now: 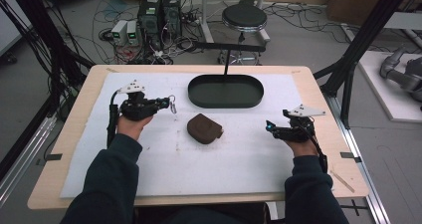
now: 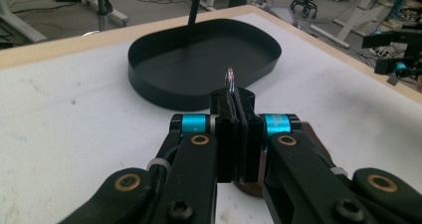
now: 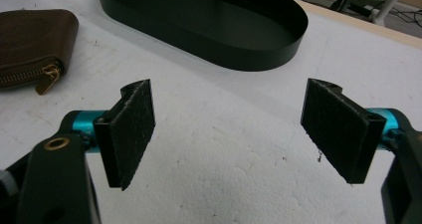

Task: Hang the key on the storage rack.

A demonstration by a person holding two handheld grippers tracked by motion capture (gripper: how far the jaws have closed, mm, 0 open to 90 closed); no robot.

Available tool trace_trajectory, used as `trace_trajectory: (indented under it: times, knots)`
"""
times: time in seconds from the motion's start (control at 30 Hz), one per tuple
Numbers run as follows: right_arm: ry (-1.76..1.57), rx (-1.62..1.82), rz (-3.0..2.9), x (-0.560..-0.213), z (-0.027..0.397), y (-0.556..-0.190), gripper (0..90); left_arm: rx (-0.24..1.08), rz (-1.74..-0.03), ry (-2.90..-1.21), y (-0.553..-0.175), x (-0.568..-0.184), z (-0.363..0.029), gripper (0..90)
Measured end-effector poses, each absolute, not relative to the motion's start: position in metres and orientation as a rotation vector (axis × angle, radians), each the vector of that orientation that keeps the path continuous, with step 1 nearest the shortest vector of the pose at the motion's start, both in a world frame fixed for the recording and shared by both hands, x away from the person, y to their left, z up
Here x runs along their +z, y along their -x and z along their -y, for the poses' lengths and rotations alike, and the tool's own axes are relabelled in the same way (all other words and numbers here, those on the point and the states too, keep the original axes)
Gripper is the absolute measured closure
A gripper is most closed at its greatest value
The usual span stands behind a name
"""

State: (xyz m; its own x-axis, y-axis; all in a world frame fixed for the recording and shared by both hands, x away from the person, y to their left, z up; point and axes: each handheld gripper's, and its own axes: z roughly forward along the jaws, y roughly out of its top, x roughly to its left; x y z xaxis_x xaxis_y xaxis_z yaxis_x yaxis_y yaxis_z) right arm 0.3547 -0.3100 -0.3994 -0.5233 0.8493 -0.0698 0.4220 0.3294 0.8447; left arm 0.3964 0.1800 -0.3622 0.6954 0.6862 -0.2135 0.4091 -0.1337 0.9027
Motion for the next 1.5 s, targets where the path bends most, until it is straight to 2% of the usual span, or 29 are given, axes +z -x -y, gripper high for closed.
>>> trace_trajectory:
  times: [0.3,0.53,1.03,1.5]
  knots:
    - [-1.126,1.112,-2.083,-0.399,0.311,-0.354,21.6,0.329,-0.862,-1.784,-0.426,-0.340,-0.162,88.1]
    - [-1.133,1.133,-2.069,-0.398,0.315,-0.355,21.7,0.317,-0.791,-1.779,-0.468,-0.324,-0.142,88.1]
    - [-1.130,1.191,-2.035,-0.394,0.318,-0.351,21.7,0.314,-0.779,-1.790,-0.536,-0.302,-0.104,88.0]
    - [-1.139,1.190,-2.030,-0.395,0.323,-0.350,21.7,0.346,-0.883,-1.802,-0.560,-0.313,-0.096,87.9]
